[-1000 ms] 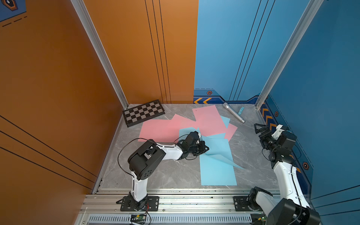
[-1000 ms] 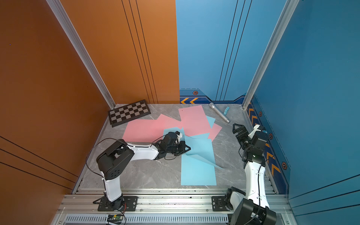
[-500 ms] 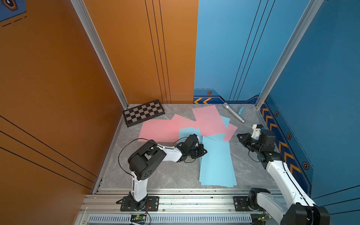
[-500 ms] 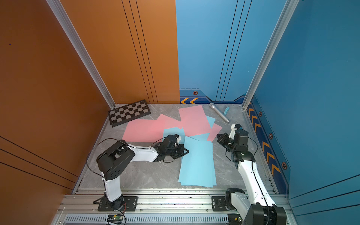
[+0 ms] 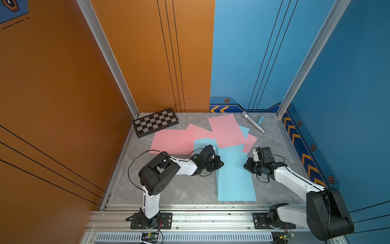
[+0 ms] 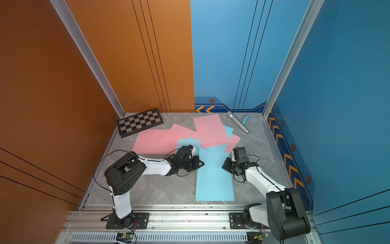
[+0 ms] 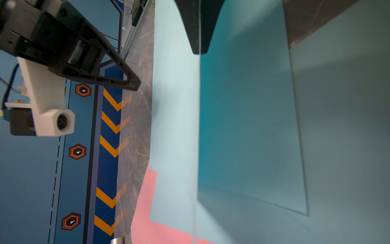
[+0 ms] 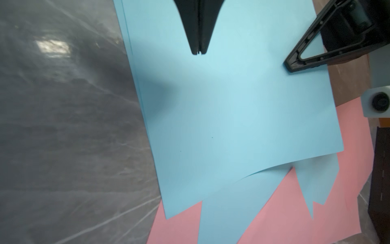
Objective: Sort the scattered colored papers by color
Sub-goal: Place the colored paper, then move the colored paper at the center of the board.
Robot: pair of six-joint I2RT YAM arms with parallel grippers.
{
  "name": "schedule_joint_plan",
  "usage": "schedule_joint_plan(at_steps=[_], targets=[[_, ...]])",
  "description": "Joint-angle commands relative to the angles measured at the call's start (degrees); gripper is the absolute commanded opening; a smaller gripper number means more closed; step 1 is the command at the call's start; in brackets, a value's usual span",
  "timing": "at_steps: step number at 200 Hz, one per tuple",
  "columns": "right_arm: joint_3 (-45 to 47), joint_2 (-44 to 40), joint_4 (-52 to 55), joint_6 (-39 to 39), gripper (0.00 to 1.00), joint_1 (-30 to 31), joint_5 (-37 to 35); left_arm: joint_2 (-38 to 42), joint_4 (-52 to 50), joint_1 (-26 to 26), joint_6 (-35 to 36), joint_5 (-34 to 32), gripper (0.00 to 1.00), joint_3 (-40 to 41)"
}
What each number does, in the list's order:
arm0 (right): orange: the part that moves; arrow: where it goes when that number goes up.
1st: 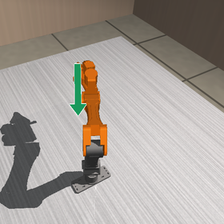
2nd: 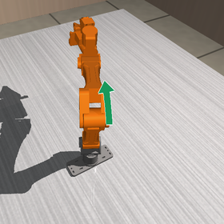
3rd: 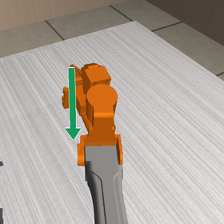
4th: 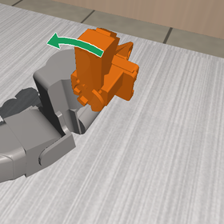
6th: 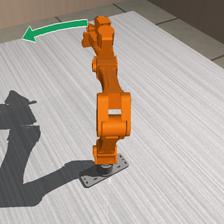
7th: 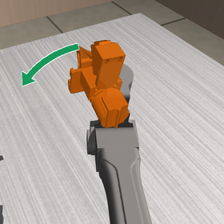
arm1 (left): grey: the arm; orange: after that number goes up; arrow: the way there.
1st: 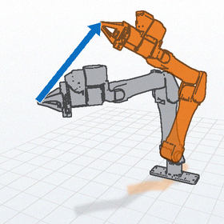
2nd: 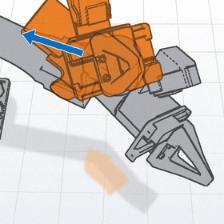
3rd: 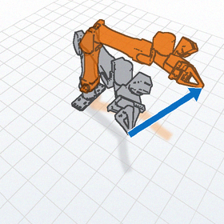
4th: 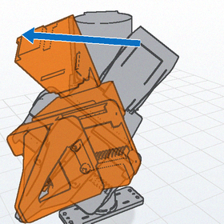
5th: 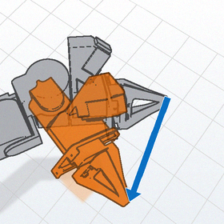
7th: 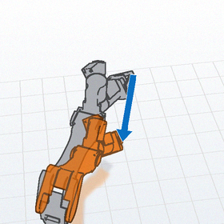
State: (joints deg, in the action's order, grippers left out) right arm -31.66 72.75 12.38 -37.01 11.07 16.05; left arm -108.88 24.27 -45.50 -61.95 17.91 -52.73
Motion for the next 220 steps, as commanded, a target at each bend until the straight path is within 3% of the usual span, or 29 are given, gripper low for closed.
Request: schedule_joint_plan(at_steps=[1, 59, 66, 100, 101, 104, 107, 160, 220], targets=[[0.94, 2.89, -0.43, 0.8, 0.0, 0.53, -3.36, -0.46, 0.36, 0.06, 0.71, -1.26, 0.0, 0.25], [0.13, 9.17, -1.56, -1.17, 0.0, 2.0, -4.51, -0.11, 0.36, 0.14, 1.02, -1.0, 0.0, 0.11], [-0.17, 9.59, -1.32, -1.37, 0.0, 2.38, -4.79, 0.05, 0.34, 0.21, 1.01, -0.63, 0.05, -0.06], [-1.21, 10.15, 0.49, -2.23, 0.0, 3.88, -7.21, 3.33, 0.25, 0.98, 1.63, 1.34, 0.52, -0.42], [-1.21, 10.14, 0.52, -2.25, 0.0, 3.88, -7.24, 3.5, 0.25, 1.09, 1.69, 1.38, 0.57, -0.39], [-1.21, 10.07, 0.6, -2.34, 0.0, 3.92, -7.32, 4.14, 0.27, 1.18, 1.76, 1.59, 0.88, -0.34], [-1.21, 9.98, 0.75, -2.48, 0.0, 3.96, -7.47, 4.72, 0.25, 1.54, 1.83, 1.86, 1.0, -0.28], [-1.3, 8.14, 3.06, -3.1, 0.0, 3.96, -9.85, 14.19, -11.91, 8.72, 8.13, 2.02, 0.98, -3.34], [-2.71, 6.8, 8.7, -2.46, 0.0, 1.83, -14.07, 7.33, -17.9, 13.39, 13.71, 4.96, 0.98, -15.85]])
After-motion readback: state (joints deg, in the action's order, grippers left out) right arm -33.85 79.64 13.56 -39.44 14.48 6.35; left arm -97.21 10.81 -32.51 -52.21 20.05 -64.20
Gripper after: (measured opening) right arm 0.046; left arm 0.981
